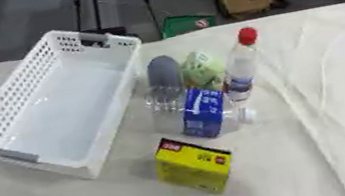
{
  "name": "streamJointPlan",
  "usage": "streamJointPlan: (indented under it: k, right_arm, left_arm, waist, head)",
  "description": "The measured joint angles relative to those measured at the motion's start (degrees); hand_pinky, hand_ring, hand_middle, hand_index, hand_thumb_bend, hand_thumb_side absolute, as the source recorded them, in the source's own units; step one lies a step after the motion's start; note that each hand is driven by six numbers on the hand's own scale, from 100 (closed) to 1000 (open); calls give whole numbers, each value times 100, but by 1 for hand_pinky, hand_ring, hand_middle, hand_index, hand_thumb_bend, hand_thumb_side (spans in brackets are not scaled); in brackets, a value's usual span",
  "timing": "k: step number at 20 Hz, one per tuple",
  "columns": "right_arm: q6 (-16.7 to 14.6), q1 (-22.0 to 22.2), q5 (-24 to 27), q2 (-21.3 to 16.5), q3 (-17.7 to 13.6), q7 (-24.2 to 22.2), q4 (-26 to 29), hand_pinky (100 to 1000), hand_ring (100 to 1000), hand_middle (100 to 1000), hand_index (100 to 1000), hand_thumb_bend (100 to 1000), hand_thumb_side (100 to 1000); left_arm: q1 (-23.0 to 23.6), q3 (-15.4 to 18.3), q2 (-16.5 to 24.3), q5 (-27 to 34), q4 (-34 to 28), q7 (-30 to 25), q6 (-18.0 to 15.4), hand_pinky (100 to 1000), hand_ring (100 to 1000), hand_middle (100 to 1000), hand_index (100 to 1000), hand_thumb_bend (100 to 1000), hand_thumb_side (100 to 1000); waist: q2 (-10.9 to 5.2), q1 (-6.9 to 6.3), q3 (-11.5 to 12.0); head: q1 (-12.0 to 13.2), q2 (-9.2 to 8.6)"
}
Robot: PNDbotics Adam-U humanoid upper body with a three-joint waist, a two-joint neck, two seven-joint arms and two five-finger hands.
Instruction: Pick up objects on the table and place them in the box.
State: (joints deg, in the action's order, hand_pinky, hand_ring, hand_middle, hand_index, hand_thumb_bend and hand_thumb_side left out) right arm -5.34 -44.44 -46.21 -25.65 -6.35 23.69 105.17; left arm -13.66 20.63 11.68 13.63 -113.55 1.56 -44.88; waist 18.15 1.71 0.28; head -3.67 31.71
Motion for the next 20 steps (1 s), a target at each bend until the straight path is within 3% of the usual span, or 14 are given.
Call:
streamJointPlan:
  k: [4,10,18,20]
  right_arm:
    - [-78,-438,-257,-383,331,-550,-706,830,796,767,882,100,1000]
    - [-475,-1151,-757,-789,839,-1430,-1658,836,794,782,886,100,1000]
    - [-990,-1898,-1118,-988,1569,-2074,-2467,821,784,780,903,100,1000]
    - [-1066,-2078,-1148,-1009,1823,-2235,-2612,822,791,786,912,172,1000]
  left_arm:
    - [13,-15,2,17,0,-14,19,808,790,778,799,100,732]
    - [62,-36,5,47,0,-34,53,808,790,779,799,100,730]
    - [108,-51,43,54,0,-51,77,807,790,778,798,100,727]
    - [116,-56,50,55,0,-57,84,807,790,779,798,100,727]
  waist:
    - [-49,14,0]
    - [-131,21,-5]
    - [-179,42,-31]
    - [-203,55,-55]
  head:
    - [-19,21]
    - [-42,100]
    - [-49,192]
    - [-47,204]
